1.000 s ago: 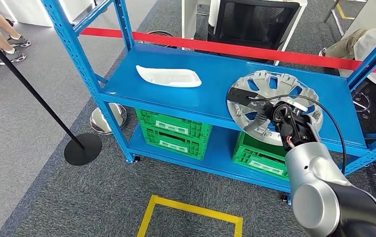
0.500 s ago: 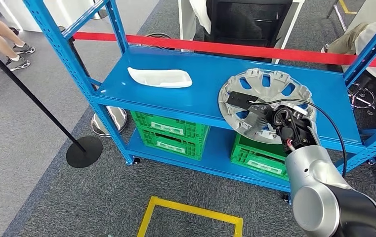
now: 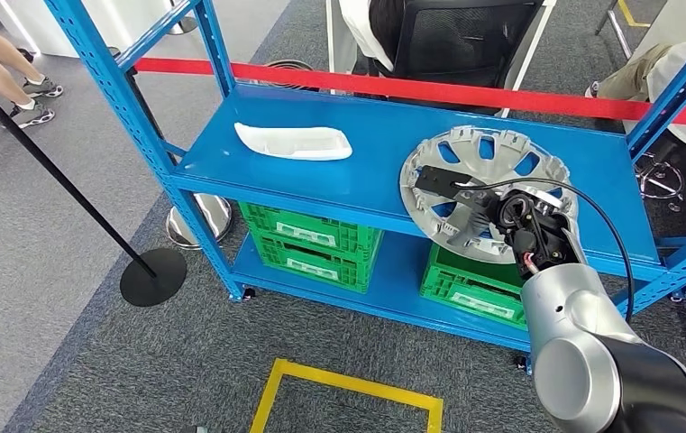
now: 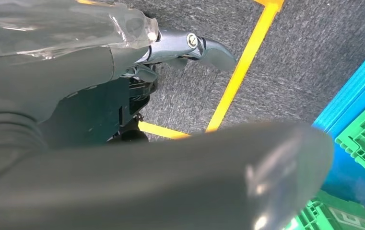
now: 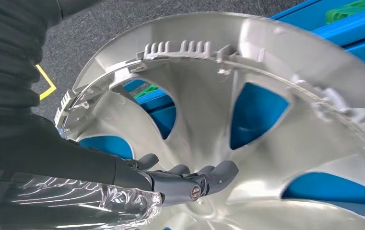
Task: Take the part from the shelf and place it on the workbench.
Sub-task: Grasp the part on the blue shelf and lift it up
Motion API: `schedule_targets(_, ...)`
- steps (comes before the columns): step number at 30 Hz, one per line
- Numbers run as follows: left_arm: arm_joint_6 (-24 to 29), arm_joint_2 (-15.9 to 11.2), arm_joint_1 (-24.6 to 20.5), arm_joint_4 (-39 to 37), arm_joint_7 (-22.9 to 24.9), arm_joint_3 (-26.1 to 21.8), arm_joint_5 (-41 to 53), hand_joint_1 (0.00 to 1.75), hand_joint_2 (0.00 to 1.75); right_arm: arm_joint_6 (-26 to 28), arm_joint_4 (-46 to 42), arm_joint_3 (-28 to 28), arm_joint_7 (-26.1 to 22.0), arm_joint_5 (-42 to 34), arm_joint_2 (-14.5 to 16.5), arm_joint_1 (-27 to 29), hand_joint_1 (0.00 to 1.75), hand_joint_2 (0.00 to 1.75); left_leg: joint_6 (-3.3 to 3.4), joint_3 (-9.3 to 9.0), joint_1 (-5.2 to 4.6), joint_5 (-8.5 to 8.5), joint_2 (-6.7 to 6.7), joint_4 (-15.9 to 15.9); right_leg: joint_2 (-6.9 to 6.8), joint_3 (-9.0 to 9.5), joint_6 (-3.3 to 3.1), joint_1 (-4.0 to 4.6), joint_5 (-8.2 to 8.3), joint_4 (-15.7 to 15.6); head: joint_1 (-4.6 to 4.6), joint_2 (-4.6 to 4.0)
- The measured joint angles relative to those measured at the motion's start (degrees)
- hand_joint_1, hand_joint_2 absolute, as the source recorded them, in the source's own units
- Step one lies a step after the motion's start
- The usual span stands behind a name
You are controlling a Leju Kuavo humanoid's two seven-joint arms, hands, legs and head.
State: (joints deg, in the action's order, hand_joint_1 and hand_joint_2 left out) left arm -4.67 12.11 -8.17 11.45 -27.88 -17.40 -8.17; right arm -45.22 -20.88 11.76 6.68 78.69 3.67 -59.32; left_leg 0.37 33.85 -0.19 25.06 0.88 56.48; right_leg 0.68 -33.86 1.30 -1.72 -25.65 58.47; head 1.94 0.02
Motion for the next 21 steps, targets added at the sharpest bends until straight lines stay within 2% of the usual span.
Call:
schedule_targets(2, -0.2, 0.13, -0.12, 0.0, 0.34, -0.01, -0.01, 0.0, 1.31, 0.0, -0.16, 0.01, 0.22, 0.04, -0.02, -0.24, 0.0, 1.75, 0.7, -0.91, 0.2, -1.04, -0.21, -1.74, -0.1, -0.26, 0.34, 0.17, -0.71, 0.68, -0.11, 0.0)
schedule_targets(3, -0.29, 0.21, -0.21, 0.0, 0.48, -0.02, -0.02, 0.0, 1.75, 0.0, -0.22, 0.01, 0.3, 0.07, -0.04, -0.37, 0.0, 1.75, 0.9, -1.24, 0.37, -1.52, -0.32, -2.49, -0.17, -1.07, 0.43, 0.24, -1.98, 2.57, -0.22, 0.0)
schedule_targets(5, -0.43, 0.37, -0.32, 0.0, 0.68, -0.02, -0.02, 0.0, 1.75, 0.0, -0.21, 0.0, 0.34, 0.14, -0.1, -0.44, 0.0, 1.75, 1.04, -1.17, 0.53, -1.84, -0.42, -2.82, -0.26, -4.07, 0.65, 0.19, -5.57, 9.45, -0.33, 0.0)
schedule_targets(6, -0.46, 0.4, -0.34, 0.0, 0.75, -0.02, -0.03, 0.0, 1.75, 0.0, -0.21, -0.01, 0.35, 0.19, -0.11, -0.29, 0.0, 1.75, 1.02, -1.01, 0.56, -1.86, -0.42, -2.68, -0.27, -5.49, 0.85, 0.13, -6.81, 12.72, -0.33, 0.0)
schedule_targets(7, -0.48, 0.43, -0.34, 0.0, 0.78, -0.02, -0.03, 0.0, 1.75, 0.0, -0.21, -0.01, 0.36, 0.21, -0.15, -0.1, 0.0, 1.75, 0.97, -0.83, 0.62, -1.84, -0.39, -2.47, -0.27, -6.21, 1.05, 0.05, -7.15, 14.43, -0.32, 0.0)
schedule_targets(8, -0.49, 0.44, -0.34, 0.0, 0.79, -0.03, -0.04, 0.0, 1.75, 0.0, -0.21, -0.01, 0.38, 0.24, -0.16, 0.04, 0.0, 1.75, 0.86, -0.6, 0.72, -1.79, -0.35, -2.12, -0.29, -5.9, 1.26, -0.08, -6.46, 13.98, -0.32, 0.0)
schedule_targets(9, -0.5, 0.45, -0.35, 0.0, 0.79, -0.03, -0.04, 0.0, 1.75, 0.0, -0.21, -0.01, 0.39, 0.26, -0.17, 0.07, 0.0, 1.75, 0.66, -0.32, 0.9, -1.66, -0.32, -1.62, -0.34, -4.54, 1.47, -0.26, -4.95, 11.4, -0.31, 0.0)
schedule_targets(11, -0.53, 0.44, -0.42, 0.0, 0.8, -0.02, -0.04, 0.0, 1.75, -0.03, -0.21, -0.01, 0.4, 0.25, -0.17, -0.05, 0.0, 1.75, -0.2, 0.61, 1.13, -1.13, -0.23, -0.03, -0.31, -1.08, 1.78, -0.56, -2.33, 4.44, -0.35, 0.0)
schedule_targets(12, -0.55, 0.41, -0.49, 0.0, 0.81, -0.02, -0.03, 0.0, 1.31, -0.14, -0.22, -0.01, 0.4, 0.25, -0.16, -0.1, 0.0, 1.75, -0.62, 1.17, 1.13, -0.95, -0.13, 0.71, -0.19, -0.15, 1.53, -0.56, -1.71, 2.49, -0.33, 0.0)
schedule_targets(13, -0.55, 0.39, -0.54, 0.0, 0.83, -0.02, -0.02, 0.0, 0.87, -0.28, -0.22, 0.01, 0.4, 0.25, -0.18, -0.09, 0.0, 1.75, -0.96, 1.66, 1.08, -0.88, -0.03, 1.26, -0.05, 0.07, 1.14, -0.47, -1.6, 1.8, -0.3, 0.0)
schedule_targets(15, -0.46, 0.35, -0.56, 0.0, 0.83, -0.03, -0.02, 0.0, 0.0, -0.56, -0.23, 0.03, 0.4, 0.2, -0.17, -0.02, 0.0, 1.75, -1.24, 2.19, 1.11, -1.14, 0.09, 1.44, 0.11, -0.46, 0.0, -0.28, -1.35, 2.28, -0.18, 0.0)
schedule_targets(17, -0.33, 0.33, -0.56, 0.0, 0.49, -0.03, -0.04, 0.0, 0.0, -0.61, -0.23, 0.04, 0.4, 0.12, -0.08, -0.05, 0.0, 1.75, -1.46, 2.73, 1.28, -0.3, -0.08, 2.33, 0.07, -0.81, -0.82, -0.31, -1.0, 2.23, -0.11, 0.0)
schedule_targets(18, -0.27, 0.33, -0.58, 0.0, 0.26, -0.03, -0.05, 0.0, 0.0, -0.61, -0.23, 0.05, 0.4, 0.1, -0.03, -0.09, 0.0, 1.75, -1.58, 3.66, 1.33, 1.18, -0.19, 4.28, 0.02, -1.0, -1.18, -0.35, -0.82, 2.17, -0.07, 0.0)
schedule_targets(21, 0.05, 0.32, -0.58, 0.0, -0.07, -0.05, -0.09, 0.0, 0.0, -0.61, -0.23, 0.07, 0.4, 0.1, 0.01, -0.01, 0.0, 1.75, -1.74, 8.37, 1.34, 7.12, -0.35, 15.27, -0.23, -1.75, -1.8, -0.14, -0.28, 2.15, 0.01, 0.0)
